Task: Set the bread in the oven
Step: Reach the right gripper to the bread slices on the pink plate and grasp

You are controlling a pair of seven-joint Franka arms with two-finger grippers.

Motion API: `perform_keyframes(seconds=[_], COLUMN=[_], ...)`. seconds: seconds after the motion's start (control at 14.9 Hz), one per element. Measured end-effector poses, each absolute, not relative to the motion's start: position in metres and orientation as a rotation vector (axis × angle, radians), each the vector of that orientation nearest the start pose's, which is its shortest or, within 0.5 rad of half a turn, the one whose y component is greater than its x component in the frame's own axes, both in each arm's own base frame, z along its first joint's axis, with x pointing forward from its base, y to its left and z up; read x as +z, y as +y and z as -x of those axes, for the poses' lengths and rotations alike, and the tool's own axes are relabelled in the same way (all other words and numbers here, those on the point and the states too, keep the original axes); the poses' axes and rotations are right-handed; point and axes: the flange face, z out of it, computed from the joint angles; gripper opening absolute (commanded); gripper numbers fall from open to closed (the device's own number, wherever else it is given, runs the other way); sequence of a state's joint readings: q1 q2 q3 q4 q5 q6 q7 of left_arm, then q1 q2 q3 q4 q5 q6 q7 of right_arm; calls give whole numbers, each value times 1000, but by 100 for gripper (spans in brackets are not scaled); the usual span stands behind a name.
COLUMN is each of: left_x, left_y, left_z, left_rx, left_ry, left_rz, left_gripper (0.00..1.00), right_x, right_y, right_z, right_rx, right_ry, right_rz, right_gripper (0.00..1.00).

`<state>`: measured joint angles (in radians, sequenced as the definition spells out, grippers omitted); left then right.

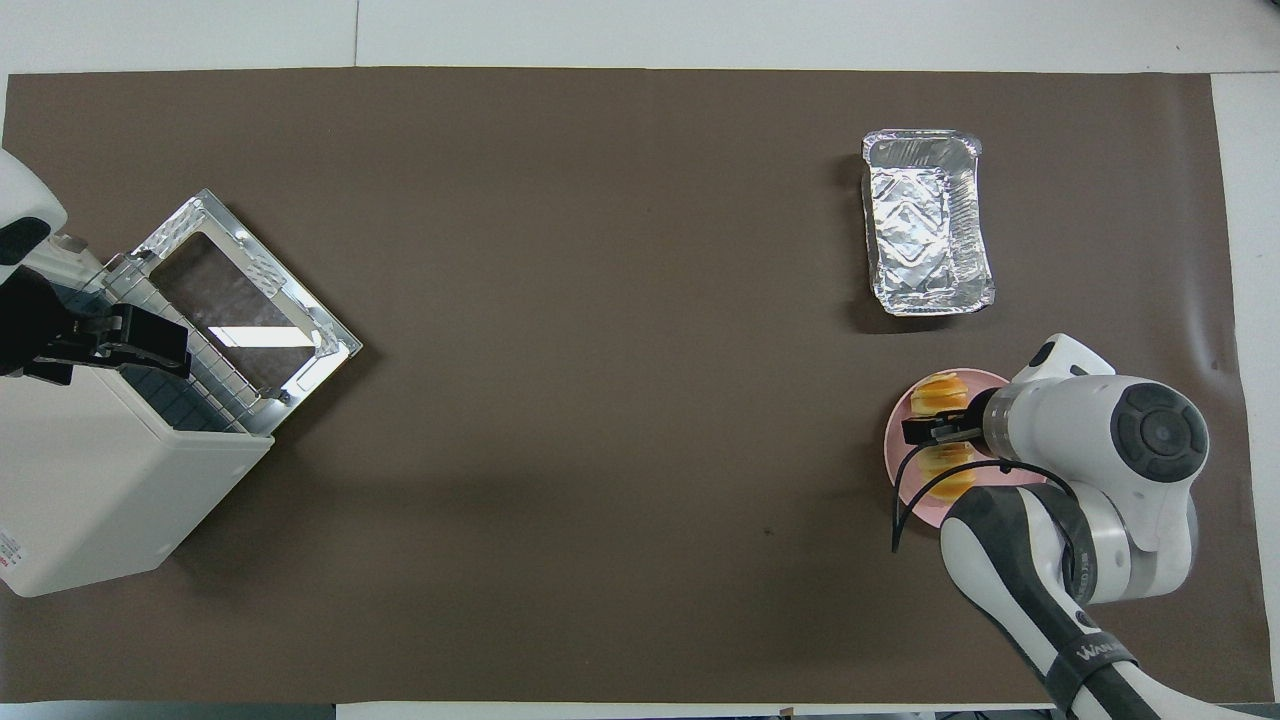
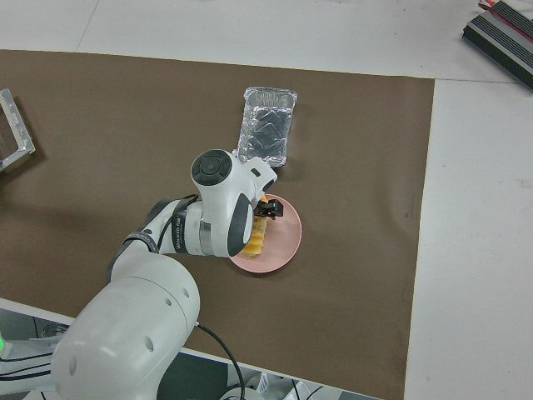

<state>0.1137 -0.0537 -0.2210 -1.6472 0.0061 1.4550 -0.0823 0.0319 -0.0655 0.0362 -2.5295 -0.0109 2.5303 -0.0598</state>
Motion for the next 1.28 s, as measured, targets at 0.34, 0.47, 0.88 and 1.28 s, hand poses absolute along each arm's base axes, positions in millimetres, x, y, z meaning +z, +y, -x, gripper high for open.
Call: perform_keyframes(seconds=[0.34,0.47,0.88,1.28], left_x=[608,608,608,608], left_y=[-58,-58,-58,-58], left_z=[-521,-521,-521,-521], left_rx=[214,214,214,214], left_ry=[36,36,36,36], left_rz=[3103,3103,3103,3103], left_gripper=[100,100,100,100], right_x=[306,307,314,356], right_y=[31,35,51,54], right_z=[-461,-461,-466,-493], right_rx=[-109,-112,-135,-37], right_ry=[-166,-140,-134,-132], right_rz=[3143,3143,3139,3147], right_gripper=[0,0,0,0])
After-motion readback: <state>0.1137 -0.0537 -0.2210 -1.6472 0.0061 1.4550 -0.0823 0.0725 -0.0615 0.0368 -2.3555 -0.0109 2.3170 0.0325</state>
